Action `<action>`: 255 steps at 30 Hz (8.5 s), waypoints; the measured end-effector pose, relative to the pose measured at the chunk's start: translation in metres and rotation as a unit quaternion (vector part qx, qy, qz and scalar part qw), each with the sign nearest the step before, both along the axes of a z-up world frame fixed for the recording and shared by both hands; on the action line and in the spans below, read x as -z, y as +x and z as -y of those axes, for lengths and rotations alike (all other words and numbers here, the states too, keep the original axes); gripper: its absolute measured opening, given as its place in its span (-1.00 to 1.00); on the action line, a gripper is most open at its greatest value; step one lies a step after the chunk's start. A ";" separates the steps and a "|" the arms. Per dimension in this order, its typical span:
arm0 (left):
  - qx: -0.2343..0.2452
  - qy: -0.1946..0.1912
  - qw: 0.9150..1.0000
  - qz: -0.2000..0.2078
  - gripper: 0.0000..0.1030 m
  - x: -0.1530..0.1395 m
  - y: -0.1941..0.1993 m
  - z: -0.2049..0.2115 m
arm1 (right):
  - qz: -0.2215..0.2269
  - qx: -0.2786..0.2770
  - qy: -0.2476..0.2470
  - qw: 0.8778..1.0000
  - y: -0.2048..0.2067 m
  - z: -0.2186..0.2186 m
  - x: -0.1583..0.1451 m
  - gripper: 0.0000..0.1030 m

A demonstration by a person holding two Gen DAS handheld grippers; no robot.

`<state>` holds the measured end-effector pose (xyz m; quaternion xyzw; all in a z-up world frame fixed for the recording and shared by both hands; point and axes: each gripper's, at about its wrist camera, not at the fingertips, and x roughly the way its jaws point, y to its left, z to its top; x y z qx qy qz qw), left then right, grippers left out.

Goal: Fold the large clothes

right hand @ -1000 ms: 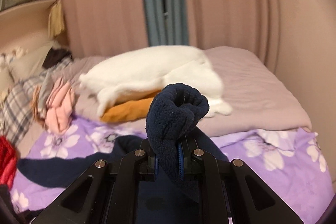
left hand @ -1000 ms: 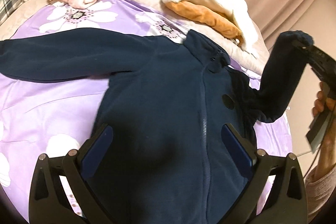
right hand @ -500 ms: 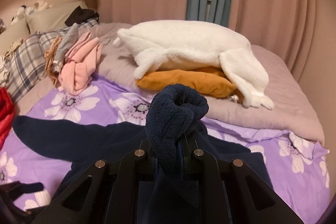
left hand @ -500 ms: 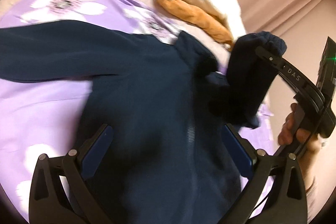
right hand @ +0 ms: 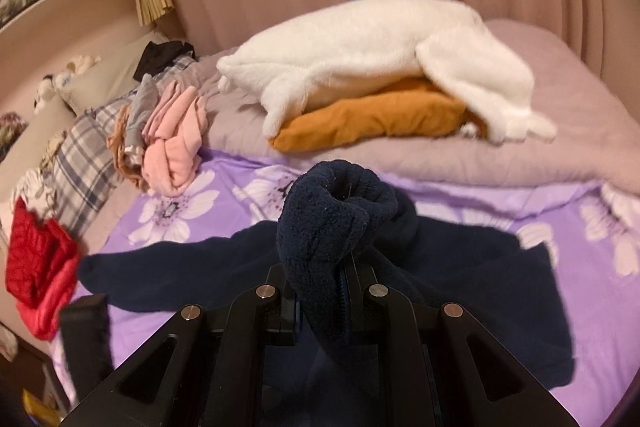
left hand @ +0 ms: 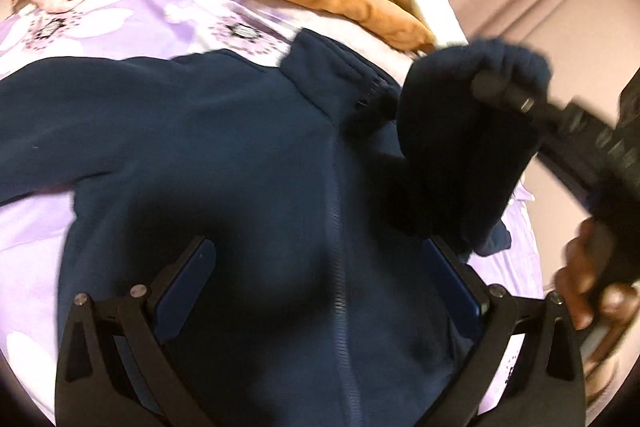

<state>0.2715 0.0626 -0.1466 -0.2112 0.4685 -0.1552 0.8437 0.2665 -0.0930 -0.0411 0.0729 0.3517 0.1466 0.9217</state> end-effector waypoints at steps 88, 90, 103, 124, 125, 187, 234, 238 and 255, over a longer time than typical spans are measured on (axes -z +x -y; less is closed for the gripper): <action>-0.105 -0.067 0.992 0.009 -0.48 0.026 0.045 -0.093 | -0.035 0.089 -0.069 0.993 -0.070 0.143 0.099 0.29; -0.102 -0.067 0.992 0.010 -0.48 0.024 0.046 -0.092 | -0.025 0.090 -0.080 0.992 -0.060 0.135 0.102 0.23; -0.086 0.056 0.995 -0.001 -0.40 0.043 0.054 -0.070 | 0.022 0.165 -0.037 0.985 -0.065 0.153 0.087 -0.61; -0.020 -0.013 0.998 0.060 0.04 -0.027 0.027 -0.069 | -0.054 0.144 0.234 0.960 -0.037 0.245 0.076 0.29; -0.007 -0.025 0.998 0.058 0.04 -0.025 0.029 -0.061 | -0.074 0.154 0.249 0.953 -0.019 0.245 0.084 0.29; -0.150 -0.068 0.986 0.035 0.82 0.004 -0.043 -0.183 | -0.027 0.021 -0.012 0.999 -0.065 0.084 0.057 -0.10; -0.287 0.024 0.947 0.144 -0.77 -0.075 -0.028 -0.316 | -0.072 0.028 0.066 0.995 -0.127 0.056 0.088 -0.05; -0.222 0.032 0.960 0.168 -0.78 -0.104 -0.017 -0.254 | -0.068 0.034 0.078 0.994 -0.130 0.063 0.086 -0.04; 0.023 0.096 0.985 0.139 -0.75 -0.081 0.024 0.028 | -0.066 0.045 0.176 0.981 -0.112 0.110 0.090 -0.04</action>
